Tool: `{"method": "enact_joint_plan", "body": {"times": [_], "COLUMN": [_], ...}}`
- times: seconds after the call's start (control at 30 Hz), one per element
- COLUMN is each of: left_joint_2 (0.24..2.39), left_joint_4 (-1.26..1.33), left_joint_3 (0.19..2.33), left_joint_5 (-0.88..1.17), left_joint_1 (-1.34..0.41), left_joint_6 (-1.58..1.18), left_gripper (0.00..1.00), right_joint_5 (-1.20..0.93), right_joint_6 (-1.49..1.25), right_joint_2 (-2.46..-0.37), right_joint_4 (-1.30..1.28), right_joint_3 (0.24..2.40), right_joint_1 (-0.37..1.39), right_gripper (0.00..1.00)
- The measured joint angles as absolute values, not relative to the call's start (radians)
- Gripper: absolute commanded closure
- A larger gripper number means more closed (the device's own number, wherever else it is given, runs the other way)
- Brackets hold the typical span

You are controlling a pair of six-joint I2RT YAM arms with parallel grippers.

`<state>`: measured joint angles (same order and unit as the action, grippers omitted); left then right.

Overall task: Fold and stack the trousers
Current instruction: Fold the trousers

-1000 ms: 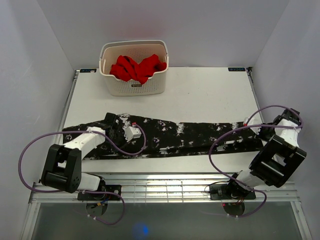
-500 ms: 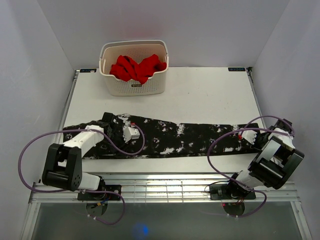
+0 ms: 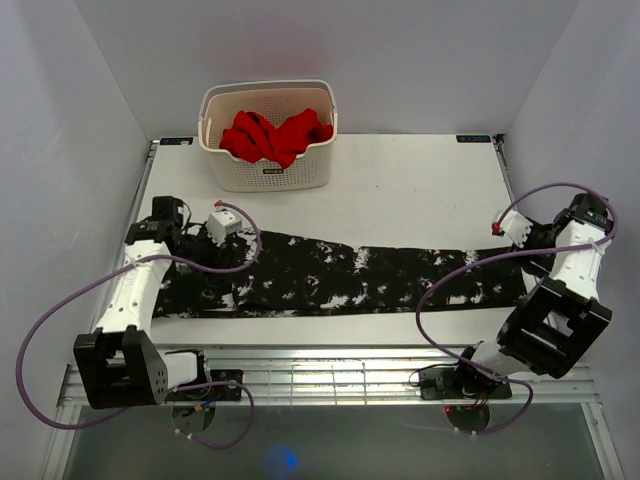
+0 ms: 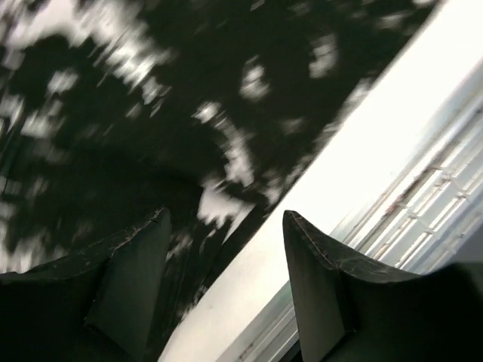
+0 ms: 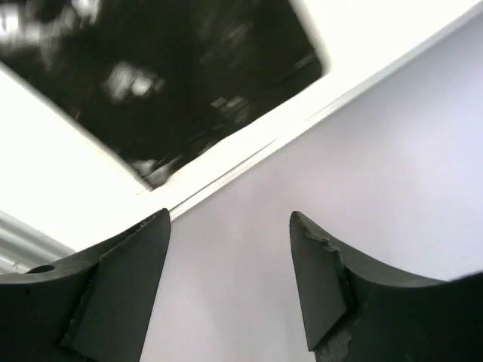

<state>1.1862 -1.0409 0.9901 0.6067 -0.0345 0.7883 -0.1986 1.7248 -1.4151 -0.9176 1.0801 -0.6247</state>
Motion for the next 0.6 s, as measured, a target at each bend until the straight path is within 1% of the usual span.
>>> {"method": "enact_joint_plan", "body": {"times": [0.03,0.07,0.13,0.27,0.37,0.47,0.6], "left_joint_2": [1.205,1.23,1.287,1.355,1.375,1.395,1.458], "left_joint_4": [-1.044,-1.044,-1.04,-1.019,-1.015,-0.999,-0.969], "left_joint_3": [0.99,0.989,0.987,0.988,1.002,1.021,1.034], "left_joint_5": [0.598,0.585,0.55,0.472,0.412,0.36,0.323], "left_joint_1": [0.022,0.078,0.191,0.43,0.596,0.736,0.879], "left_joint_6": [0.783,0.78,0.765,0.716,0.69,0.686,0.693], "left_gripper": [0.31,0.35,0.39,0.39,0.4,0.4,0.41], "right_joint_5": [-0.211,-0.223,-0.241,-0.247,-0.225,-0.178,-0.125], "right_joint_6": [1.691,1.652,1.557,1.378,1.272,1.191,1.125], "right_joint_2": [-1.415,-1.415,-1.414,-1.415,-1.428,-1.493,-1.572], "right_joint_4": [-0.936,-0.949,-0.96,-0.955,-0.927,-0.897,-0.849], "right_joint_3": [1.126,1.159,1.176,1.093,0.988,0.92,0.896], "right_joint_1": [-0.6,-0.568,-0.484,-0.294,-0.197,-0.173,-0.174], "right_gripper": [0.41,0.45,0.5,0.52,0.52,0.52,0.5]}}
